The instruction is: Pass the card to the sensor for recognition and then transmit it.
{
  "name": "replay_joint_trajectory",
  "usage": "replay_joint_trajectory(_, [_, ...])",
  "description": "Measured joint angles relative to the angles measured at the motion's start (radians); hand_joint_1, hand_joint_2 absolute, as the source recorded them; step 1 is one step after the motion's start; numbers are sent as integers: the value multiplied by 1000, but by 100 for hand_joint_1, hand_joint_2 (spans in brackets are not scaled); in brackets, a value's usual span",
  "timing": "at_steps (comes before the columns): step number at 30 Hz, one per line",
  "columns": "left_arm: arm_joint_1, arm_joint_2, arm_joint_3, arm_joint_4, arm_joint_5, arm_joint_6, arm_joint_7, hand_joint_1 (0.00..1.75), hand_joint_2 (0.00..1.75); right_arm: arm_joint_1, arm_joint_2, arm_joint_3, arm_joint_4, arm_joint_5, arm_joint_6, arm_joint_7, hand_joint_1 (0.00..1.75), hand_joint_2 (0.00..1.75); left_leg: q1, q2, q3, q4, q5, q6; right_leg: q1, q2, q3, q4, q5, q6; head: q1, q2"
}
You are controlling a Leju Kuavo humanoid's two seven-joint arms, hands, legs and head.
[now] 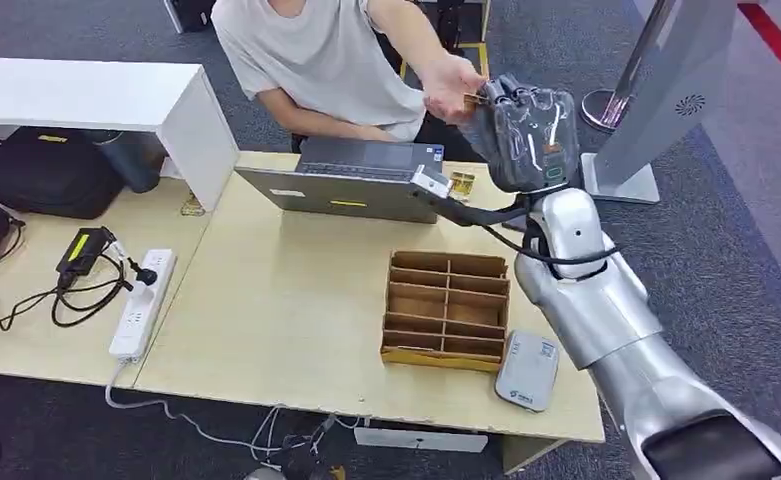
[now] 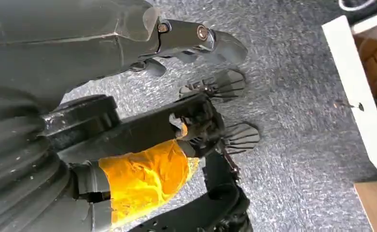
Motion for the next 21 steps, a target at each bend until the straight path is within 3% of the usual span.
replay_joint_trajectory(4, [-3,-11,-2,0,47,0,-2,0,175,4,13,-21,36,18,0,-23,175,175,0,0,0,0,0,0,0,0,0,0,0,0,0,0])
replay_joint_trajectory(5, [-2,-13,-1,0,62,3,-5,0,175,7,14,-26,42,20,0,-29,0,175,0,0,0,0,0,0,0,0,0,0,0,0,0,0])
replay_joint_trajectory(10, [-1,-24,24,0,111,-3,-48,0,175,32,19,-62,60,9,-1,-70,0,175,0,-1,-1,0,0,0,0,0,-1,0,0,0,0,0])
replay_joint_trajectory(15, [-1,-28,35,0,106,53,-36,0,175,49,20,-95,77,2,-1,-85,0,175,0,-1,-1,0,0,0,0,0,-1,0,0,0,-1,0])
replay_joint_trajectory(21, [-1,-33,42,0,106,60,-33,0,175,55,21,-107,90,-1,-1,-88,0,175,0,-1,0,0,0,0,0,0,-1,0,0,0,0,0])
